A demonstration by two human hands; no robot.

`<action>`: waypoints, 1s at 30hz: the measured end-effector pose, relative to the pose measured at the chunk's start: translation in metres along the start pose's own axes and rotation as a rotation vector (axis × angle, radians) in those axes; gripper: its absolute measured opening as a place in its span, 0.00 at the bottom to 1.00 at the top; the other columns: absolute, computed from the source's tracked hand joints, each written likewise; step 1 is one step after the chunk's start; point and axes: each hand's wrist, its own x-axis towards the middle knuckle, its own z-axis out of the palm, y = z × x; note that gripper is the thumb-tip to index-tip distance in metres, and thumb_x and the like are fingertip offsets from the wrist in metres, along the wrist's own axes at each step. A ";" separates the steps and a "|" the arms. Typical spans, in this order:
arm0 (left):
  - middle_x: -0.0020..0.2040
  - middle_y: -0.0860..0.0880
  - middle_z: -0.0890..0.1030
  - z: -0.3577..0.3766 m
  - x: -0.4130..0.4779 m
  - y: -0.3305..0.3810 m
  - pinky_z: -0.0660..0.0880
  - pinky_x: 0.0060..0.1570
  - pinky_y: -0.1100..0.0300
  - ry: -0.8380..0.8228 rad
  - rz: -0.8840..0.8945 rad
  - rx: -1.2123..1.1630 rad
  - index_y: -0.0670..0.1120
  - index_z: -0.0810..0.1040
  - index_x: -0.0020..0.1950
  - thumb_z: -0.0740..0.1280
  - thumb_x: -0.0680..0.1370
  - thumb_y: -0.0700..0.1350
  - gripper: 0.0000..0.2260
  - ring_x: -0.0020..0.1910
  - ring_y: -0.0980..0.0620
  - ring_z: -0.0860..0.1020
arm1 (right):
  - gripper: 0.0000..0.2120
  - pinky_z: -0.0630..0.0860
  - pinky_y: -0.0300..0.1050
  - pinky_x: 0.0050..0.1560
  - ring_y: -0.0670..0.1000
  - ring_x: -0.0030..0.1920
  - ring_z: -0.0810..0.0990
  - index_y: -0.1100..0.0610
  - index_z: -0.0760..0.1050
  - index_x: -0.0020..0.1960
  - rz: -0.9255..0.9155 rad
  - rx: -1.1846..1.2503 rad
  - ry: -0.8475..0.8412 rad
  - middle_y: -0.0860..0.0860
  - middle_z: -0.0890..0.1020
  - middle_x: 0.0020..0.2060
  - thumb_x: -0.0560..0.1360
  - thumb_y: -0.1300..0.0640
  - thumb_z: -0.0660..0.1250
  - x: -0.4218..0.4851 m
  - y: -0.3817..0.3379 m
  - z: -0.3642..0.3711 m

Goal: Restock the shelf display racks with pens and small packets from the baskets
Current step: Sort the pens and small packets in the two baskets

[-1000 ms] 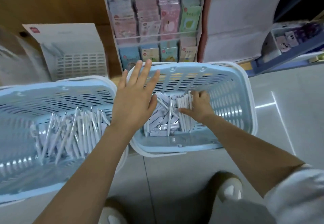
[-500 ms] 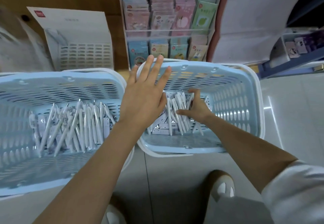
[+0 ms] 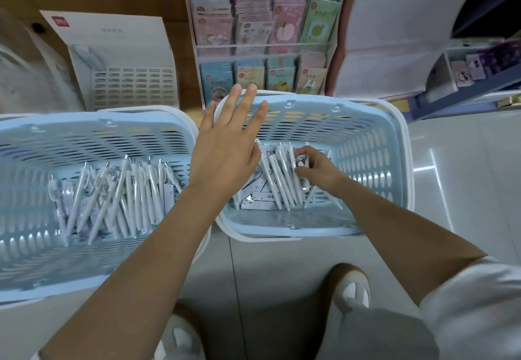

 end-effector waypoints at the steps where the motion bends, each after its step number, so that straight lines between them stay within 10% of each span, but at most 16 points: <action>1: 0.80 0.45 0.51 0.000 0.000 0.000 0.54 0.74 0.43 -0.007 0.001 0.006 0.48 0.57 0.79 0.59 0.80 0.49 0.28 0.79 0.45 0.49 | 0.11 0.67 0.38 0.30 0.44 0.24 0.68 0.53 0.72 0.56 0.004 0.015 -0.010 0.47 0.72 0.28 0.76 0.63 0.67 -0.005 -0.003 -0.001; 5: 0.80 0.46 0.50 -0.001 -0.001 0.000 0.53 0.75 0.43 -0.004 0.004 0.000 0.48 0.56 0.79 0.60 0.79 0.48 0.29 0.79 0.45 0.48 | 0.06 0.66 0.32 0.26 0.45 0.27 0.67 0.56 0.72 0.56 -0.010 0.063 -0.060 0.51 0.70 0.32 0.79 0.60 0.62 -0.022 -0.017 -0.004; 10: 0.80 0.45 0.53 -0.002 0.001 0.000 0.53 0.74 0.43 0.017 0.016 -0.020 0.48 0.59 0.78 0.60 0.79 0.46 0.27 0.79 0.45 0.50 | 0.05 0.69 0.45 0.44 0.49 0.36 0.76 0.54 0.73 0.46 -0.089 0.287 -0.136 0.51 0.78 0.35 0.73 0.60 0.60 -0.047 -0.040 -0.019; 18: 0.75 0.39 0.65 -0.044 -0.015 -0.029 0.55 0.74 0.43 0.149 -0.162 -0.303 0.43 0.71 0.72 0.58 0.80 0.42 0.20 0.75 0.39 0.61 | 0.11 0.67 0.36 0.29 0.47 0.28 0.69 0.58 0.68 0.51 -0.327 0.516 -0.422 0.52 0.72 0.31 0.72 0.68 0.54 -0.097 -0.167 -0.026; 30: 0.74 0.33 0.63 -0.073 -0.212 -0.170 0.60 0.68 0.36 0.122 -0.830 0.059 0.39 0.67 0.73 0.57 0.78 0.47 0.25 0.71 0.29 0.62 | 0.24 0.70 0.48 0.42 0.55 0.41 0.72 0.47 0.58 0.71 -0.445 -0.272 -0.781 0.60 0.76 0.46 0.79 0.61 0.61 -0.072 -0.233 0.220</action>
